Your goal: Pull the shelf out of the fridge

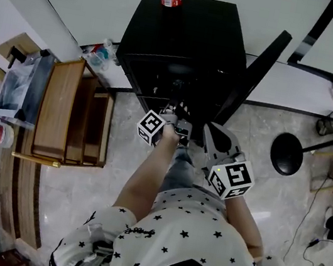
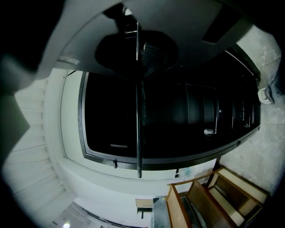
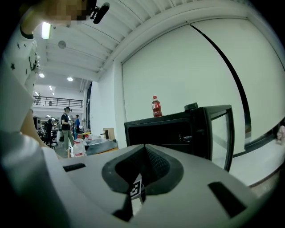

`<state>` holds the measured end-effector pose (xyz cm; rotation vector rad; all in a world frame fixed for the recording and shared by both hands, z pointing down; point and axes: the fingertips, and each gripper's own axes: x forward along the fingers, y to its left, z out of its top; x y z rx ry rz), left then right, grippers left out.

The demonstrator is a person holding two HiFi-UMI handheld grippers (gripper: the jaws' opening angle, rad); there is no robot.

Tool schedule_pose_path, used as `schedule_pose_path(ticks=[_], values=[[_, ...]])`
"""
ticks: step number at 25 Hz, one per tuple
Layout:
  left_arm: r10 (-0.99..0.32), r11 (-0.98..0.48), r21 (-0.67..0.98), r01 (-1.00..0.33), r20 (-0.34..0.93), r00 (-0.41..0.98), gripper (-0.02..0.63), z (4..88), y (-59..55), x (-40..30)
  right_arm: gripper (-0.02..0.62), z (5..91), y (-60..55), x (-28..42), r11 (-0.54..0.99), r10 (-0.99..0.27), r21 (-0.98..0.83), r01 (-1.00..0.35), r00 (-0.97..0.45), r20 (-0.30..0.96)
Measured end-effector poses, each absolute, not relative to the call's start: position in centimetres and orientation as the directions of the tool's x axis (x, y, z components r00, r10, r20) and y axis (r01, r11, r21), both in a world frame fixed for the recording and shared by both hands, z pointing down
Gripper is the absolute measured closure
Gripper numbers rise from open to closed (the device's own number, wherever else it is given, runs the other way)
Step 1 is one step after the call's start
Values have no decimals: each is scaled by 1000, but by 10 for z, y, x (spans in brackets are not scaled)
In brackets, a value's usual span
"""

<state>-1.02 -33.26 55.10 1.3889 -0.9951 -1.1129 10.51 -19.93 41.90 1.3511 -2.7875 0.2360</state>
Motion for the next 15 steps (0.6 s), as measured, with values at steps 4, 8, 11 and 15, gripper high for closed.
schedule_pose_path(ticks=[4,8,11,15], values=[[-969,-112,994,9,-111,223,575,551,-322,-9,601,418,-195,103,613,-776,-118,-781,-623,94],[-967,-116,993,8,-114,228,575,552,-311,-9,601,417,-189,101,615,-776,-116,-780,-624,88],[-966,-117,993,5,-115,230,575,553,-304,-10,601,417,-186,99,615,-776,-116,-780,-625,86],[-966,-119,993,5,-117,231,575,554,-297,-10,601,416,-185,96,617,-776,-115,-779,-626,82]])
